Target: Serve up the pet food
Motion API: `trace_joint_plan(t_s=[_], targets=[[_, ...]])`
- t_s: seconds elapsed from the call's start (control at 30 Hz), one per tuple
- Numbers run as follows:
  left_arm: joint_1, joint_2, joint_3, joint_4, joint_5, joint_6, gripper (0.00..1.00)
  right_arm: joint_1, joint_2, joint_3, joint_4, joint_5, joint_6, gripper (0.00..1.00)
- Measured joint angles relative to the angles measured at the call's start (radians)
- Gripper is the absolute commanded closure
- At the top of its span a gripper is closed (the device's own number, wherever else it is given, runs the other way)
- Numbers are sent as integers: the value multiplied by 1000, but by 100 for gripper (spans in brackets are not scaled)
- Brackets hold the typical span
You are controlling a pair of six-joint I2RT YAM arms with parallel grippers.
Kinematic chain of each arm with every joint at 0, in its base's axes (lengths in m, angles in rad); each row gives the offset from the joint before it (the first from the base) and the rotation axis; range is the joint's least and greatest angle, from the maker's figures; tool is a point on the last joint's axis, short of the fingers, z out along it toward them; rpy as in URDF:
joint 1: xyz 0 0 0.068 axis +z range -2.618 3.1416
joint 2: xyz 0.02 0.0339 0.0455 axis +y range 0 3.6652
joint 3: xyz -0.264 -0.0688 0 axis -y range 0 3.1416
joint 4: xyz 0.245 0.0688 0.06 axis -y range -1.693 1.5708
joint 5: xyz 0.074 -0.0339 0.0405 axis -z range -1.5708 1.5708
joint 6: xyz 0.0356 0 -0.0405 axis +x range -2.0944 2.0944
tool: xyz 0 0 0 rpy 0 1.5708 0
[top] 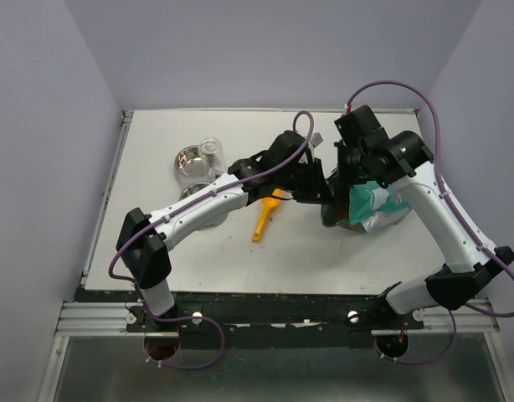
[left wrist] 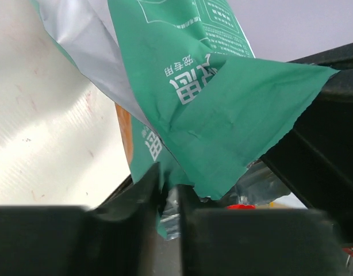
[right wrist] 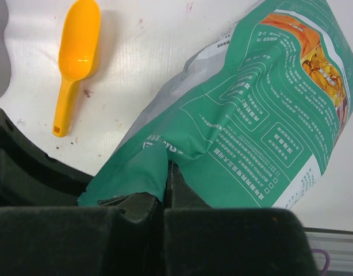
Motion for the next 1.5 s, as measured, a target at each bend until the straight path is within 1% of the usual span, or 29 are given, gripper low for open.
trace_joint_plan(t_s=[0.03, 0.07, 0.23, 0.37, 0.5, 0.53, 0.57, 0.63, 0.7, 0.73, 0.87, 0.9, 0.93, 1.1, 1.13, 1.2, 1.27, 1.33, 1.37, 1.43, 1.47, 1.5], targets=[[0, 1, 0, 1, 1, 1, 96, 0, 0, 0, 0, 0, 3, 89], [0, 1, 0, 0, 1, 2, 100, 0, 0, 0, -1, 0, 6, 88], [-2, 1, 10, -19, -8, 14, 100, 8, -35, -35, 0, -2, 16, 73], [-2, 2, 41, -66, -37, 14, 100, 11, -77, -74, -1, -1, 13, 67], [-5, 2, 64, -92, -66, 10, 100, 11, -94, -84, -1, 0, 2, 64], [-5, 2, 66, -98, -69, 9, 100, 11, -94, -84, -2, 0, -1, 66], [-5, 2, 67, -103, -71, 7, 100, 11, -94, -84, -2, 3, -5, 72], [-5, 2, 71, -114, -75, 6, 100, 11, -93, -84, -2, 13, -15, 88], [-5, 2, 76, -125, -81, 4, 100, 12, -88, -75, -4, 25, -27, 98], [-5, 2, 77, -126, -84, 4, 100, 12, -83, -72, -5, 30, -32, 100], [-5, -1, 78, -146, -120, 4, 100, 15, -65, -72, -4, 55, -47, 100], [-3, -2, 83, -177, -143, 4, 100, 16, -65, -74, 0, 64, -47, 100], [3, -14, 84, -239, -209, 4, 100, 17, -82, -85, 28, 74, -55, 100], [-3, -34, 73, -266, -283, 16, 100, 21, -135, -151, 95, 64, -45, 100], [-5, -43, 62, -264, -290, 19, 93, 22, -148, -167, 110, 56, -39, 100], [-6, -79, 16, -237, -280, 48, 61, 25, -170, -193, 135, 32, -27, 100], [-4, -105, 0, -235, -265, 85, 42, 26, -186, -207, 150, 18, -19, 100], [7, -146, -5, -241, -260, 127, 20, 25, -200, -218, 154, 18, -12, 100], [15, -170, -10, -235, -258, 155, 18, 25, -206, -221, 154, 18, -11, 100], [44, -253, -51, -201, -245, 187, 17, 23, -220, -227, 153, 18, -10, 100], [61, -301, -82, -182, -232, 205, 18, 23, -227, -229, 152, 19, -10, 100], [76, -343, -111, -165, -224, 214, 20, 23, -232, -229, 151, 20, -10, 100]])
